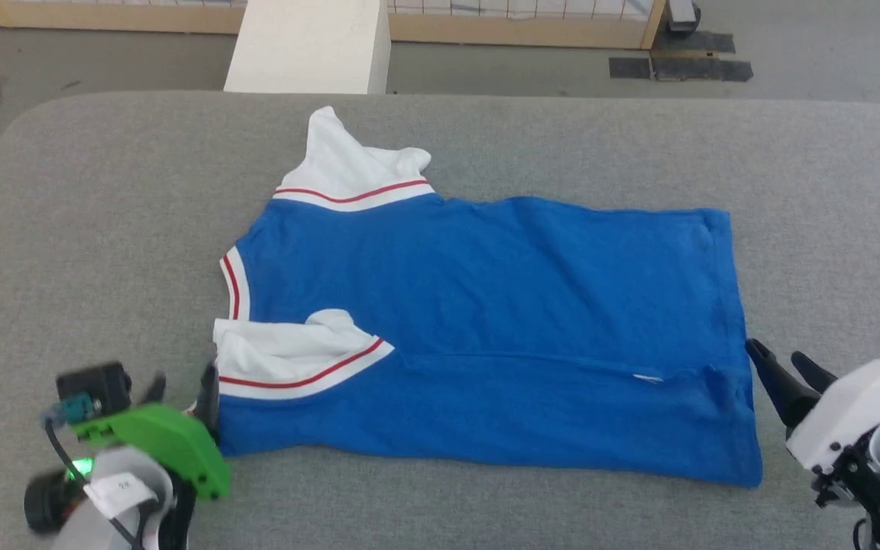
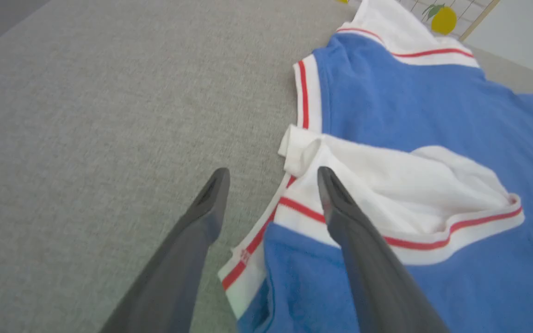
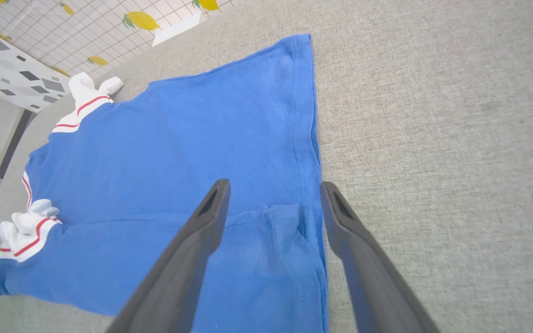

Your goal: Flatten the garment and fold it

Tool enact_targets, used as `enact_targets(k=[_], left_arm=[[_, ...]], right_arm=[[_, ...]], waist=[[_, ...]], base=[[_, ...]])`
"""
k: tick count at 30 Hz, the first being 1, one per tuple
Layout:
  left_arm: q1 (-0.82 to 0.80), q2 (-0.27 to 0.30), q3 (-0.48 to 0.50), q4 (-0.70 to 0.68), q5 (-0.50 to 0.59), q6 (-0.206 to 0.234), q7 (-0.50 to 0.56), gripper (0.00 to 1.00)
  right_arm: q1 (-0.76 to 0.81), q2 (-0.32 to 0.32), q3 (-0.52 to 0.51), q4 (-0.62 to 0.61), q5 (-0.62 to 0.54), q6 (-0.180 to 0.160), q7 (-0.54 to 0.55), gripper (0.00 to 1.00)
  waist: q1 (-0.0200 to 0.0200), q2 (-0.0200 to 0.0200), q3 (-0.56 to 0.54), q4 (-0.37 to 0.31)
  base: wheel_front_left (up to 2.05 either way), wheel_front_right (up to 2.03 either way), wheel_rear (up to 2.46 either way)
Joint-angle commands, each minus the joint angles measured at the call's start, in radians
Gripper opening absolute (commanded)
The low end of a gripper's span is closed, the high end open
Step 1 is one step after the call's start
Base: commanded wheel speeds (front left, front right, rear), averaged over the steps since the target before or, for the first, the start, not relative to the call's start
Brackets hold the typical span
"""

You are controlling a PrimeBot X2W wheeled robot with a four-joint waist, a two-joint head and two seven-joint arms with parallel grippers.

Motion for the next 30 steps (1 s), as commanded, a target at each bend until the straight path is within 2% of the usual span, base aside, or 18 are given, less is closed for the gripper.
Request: enact_targets(k=[1,7,11,12,13,14,18,22,30], left_arm=[[0.038,0.016,-0.003,-0.021,-0.014,0.023,0.049,1.0],[0.112,0.043,-0.027,-0.113,-0.036,0.12,0.252,1.0],[0.108,0.044,-0.049,-0.112,-0.047,0.141,0.335,1.0],[0.107,0.044,-0.055,-0.104,-0.051,0.142,0.354,0.96],[0.105,0.045,-0.061,-0.099,-0.056,0.139,0.371,0.29],[0.103,0.044,-0.059,-0.099,-0.061,0.137,0.373,0.0],[0.105,0.043,-0.042,-0.126,-0.08,0.128,0.362,0.0],[0.126,0.061,-0.022,-0.209,-0.071,0.139,0.331,0.0],[0.161,0.084,-0.021,-0.338,-0.055,0.172,0.344,0.0]], right_arm=[[0.021,0.005,-0.006,-0.023,0.003,-0.001,-0.001,1.0],[0.057,0.011,-0.029,-0.075,0.0,-0.001,0.017,1.0],[0.061,0.012,-0.025,-0.085,0.002,-0.001,0.021,1.0],[0.061,0.012,-0.021,-0.084,0.004,-0.001,0.022,1.0],[0.062,0.012,-0.016,-0.084,0.004,-0.001,0.023,1.0],[0.063,0.013,-0.01,-0.087,-0.003,-0.001,0.024,1.0],[0.089,0.011,0.027,-0.119,-0.096,-0.001,0.052,1.0],[0.129,0.006,0.072,-0.131,-0.213,-0.001,0.139,1.0],[0.078,0.007,0.126,-0.027,-0.379,-0.001,0.186,1.0]], waist=[[0.0,0.0,-0.009,0.001],[0.0,0.0,-0.005,-0.007],[0.0,0.0,0.005,-0.014],[0.0,0.0,0.005,-0.017],[0.0,0.0,0.007,-0.02],[0.0,0.0,0.008,-0.022],[0.0,0.0,0.008,-0.025],[0.0,0.0,0.009,-0.022],[0.0,0.0,0.033,-0.002]], base=[[0.0,0.0,0.0],[0.0,0.0,0.0],[0.0,0.0,0.0],[0.0,0.0,0.0],[0.0,0.0,0.0],[0.0,0.0,0.0],[0.0,0.0,0.0],[0.0,0.0,0.0],[0.0,0.0,0.0]])
